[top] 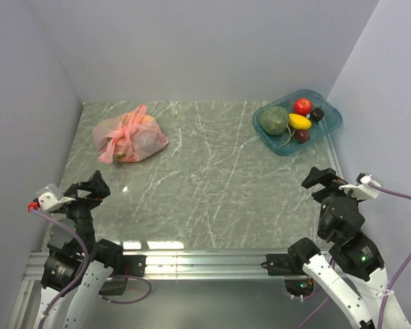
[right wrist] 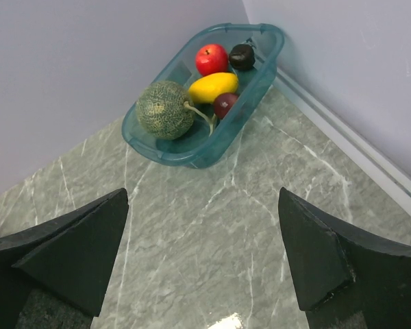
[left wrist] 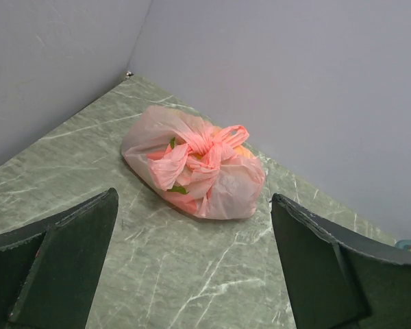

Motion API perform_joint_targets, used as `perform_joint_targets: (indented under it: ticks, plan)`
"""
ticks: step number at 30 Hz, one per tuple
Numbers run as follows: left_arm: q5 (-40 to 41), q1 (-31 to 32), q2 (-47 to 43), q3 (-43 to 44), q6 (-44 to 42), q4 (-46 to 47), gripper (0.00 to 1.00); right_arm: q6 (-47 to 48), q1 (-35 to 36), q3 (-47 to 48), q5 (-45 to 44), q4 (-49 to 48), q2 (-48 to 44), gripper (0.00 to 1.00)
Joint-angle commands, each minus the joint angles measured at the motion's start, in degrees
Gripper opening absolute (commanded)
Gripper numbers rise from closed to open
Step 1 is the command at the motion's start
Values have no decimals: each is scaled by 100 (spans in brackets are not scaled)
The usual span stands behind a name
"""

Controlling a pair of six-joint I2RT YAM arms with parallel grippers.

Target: Untie the knot of the plastic bag and take out the fruit

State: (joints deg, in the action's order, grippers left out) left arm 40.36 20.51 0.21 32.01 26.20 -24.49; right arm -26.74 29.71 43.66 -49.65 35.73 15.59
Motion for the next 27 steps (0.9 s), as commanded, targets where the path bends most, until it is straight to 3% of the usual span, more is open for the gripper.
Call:
perform_joint_targets:
  ticks: [1,11,21,27]
  plan:
    - [-90,14,-65,121,-27,103,99,-6,-27,90,34,-13,40,96]
    - [-564,14,1594,437,298,225,99,-77,-10,125,368,57,154,96]
    - [-819,-73,5678,2053,606,357,99,-68,-18,-41,1009,-57,146,96]
    - [-1408,-995,7281,2915,580,884,99,-50,-18,-173,1211,-180,-4,96]
